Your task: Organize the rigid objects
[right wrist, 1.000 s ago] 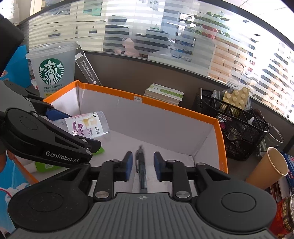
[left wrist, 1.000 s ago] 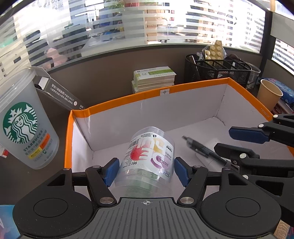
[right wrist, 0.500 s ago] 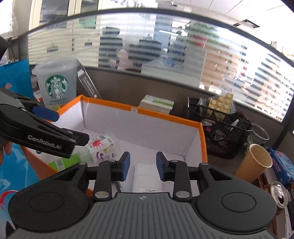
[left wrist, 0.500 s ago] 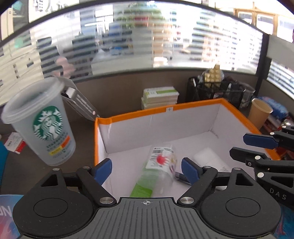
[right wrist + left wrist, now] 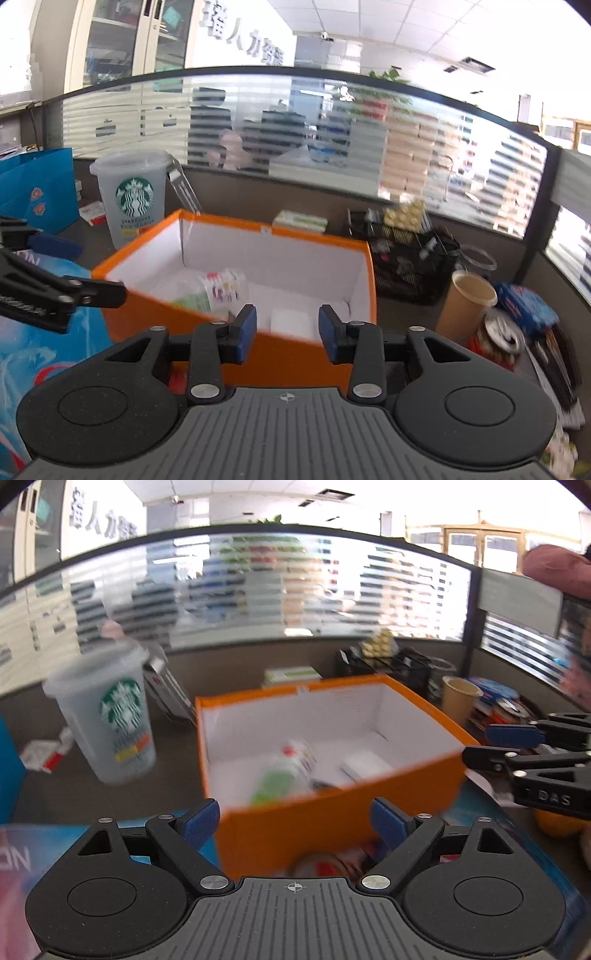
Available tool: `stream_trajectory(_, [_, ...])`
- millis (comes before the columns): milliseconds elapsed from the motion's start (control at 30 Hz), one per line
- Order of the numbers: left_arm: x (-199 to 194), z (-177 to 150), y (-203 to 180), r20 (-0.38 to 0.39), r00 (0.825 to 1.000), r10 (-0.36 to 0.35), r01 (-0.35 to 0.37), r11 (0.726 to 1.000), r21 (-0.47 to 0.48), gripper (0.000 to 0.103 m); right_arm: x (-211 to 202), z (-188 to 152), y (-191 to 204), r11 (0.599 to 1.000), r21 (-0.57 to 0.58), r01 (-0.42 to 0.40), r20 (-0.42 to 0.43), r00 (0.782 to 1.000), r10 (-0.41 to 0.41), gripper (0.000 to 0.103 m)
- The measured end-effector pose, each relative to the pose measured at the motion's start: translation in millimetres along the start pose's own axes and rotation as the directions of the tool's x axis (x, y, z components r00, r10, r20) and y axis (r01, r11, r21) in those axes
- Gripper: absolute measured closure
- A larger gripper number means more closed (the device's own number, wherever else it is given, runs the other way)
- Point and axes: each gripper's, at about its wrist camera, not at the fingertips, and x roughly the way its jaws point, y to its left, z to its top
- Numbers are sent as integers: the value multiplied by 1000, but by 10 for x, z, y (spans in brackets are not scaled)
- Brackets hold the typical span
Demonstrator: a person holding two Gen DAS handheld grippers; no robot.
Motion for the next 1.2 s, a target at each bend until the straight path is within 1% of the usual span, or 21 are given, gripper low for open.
stream_trajectory(33, [-8, -61, -43, -10, 1000, -17, 17, 1000, 0, 13, -21, -64, -17, 1000, 6, 6, -9, 1000, -6, 62])
stream_trajectory(200, [77, -323, -321, -77, 994, -82, 82, 997, 1, 12, 37, -448, -152, 997, 62, 43, -114, 993, -36, 61])
stream_trajectory(267, [110, -395, -405, -100, 990, -99, 100, 995, 5, 12, 81, -582, -207, 994, 91, 54, -159, 987, -39, 61])
stream_trajectory(333, [114, -461, -476, -105, 989, -105, 107, 994, 15, 12, 110, -694, -293, 989, 134, 61, -181, 983, -36, 61])
stream_trajectory(433, [106, -551, -583, -120, 985, -126, 131, 991, 35, 12, 185, -791, -464, 968, 248, 36, -192, 981, 12, 61])
stream_trajectory(500, [106, -625, -707, -138, 980, -142, 153, 986, 72, 12, 267, -832, -505, 962, 273, 23, -202, 979, 34, 61])
stream_trajectory(633, [151, -772, -955, -166, 978, -126, 152, 976, 158, 12, 439, -816, -437, 980, 199, 23, -217, 976, 21, 61])
stream_trajectory(700, [189, -805, -1021, -173, 979, -107, 139, 973, 185, 12, 516, -820, -378, 990, 135, 44, -240, 971, -11, 61])
stream_trajectory(767, [230, -844, -1037, -184, 979, -92, 128, 973, 192, 12, 573, -833, -328, 995, 72, 63, -261, 964, -42, 61])
stream_trajectory(800, [265, -846, -1024, -192, 977, -89, 125, 974, 187, 11, 586, -854, -308, 996, 46, 71, -268, 962, -56, 60])
stream_trajectory(833, [300, -849, -1008, -199, 976, -94, 130, 976, 174, 9, 580, -870, -301, 997, 33, 77, -260, 963, -65, 57])
stream_trajectory(867, [325, -850, -973, -206, 974, -99, 131, 980, 152, 6, 559, -885, -314, 996, 36, 83, -262, 963, -71, 53])
stream_trajectory(933, [362, -853, -924, -214, 972, -95, 125, 984, 129, 6, 523, -914, -351, 994, 44, 99, -273, 958, -83, 49])
stream_trajectory(967, [377, -857, -905, -215, 973, -82, 112, 985, 132, 5, 492, -927, -352, 994, 37, 103, -275, 957, -89, 48])
stream_trajectory(1033, [378, -869, -846, -211, 976, -61, 89, 987, 130, 5, 413, -958, -359, 994, 37, 105, -284, 955, -90, 48])
stream_trajectory(1133, [403, -888, -736, -221, 975, -39, 64, 992, 106, 5, 282, -1033, -363, 994, 36, 106, -286, 954, -91, 48])
stream_trajectory(1200, [428, -894, -666, -227, 973, -45, 67, 994, 90, 5, 183, -1077, -356, 995, 41, 91, -285, 956, -76, 48])
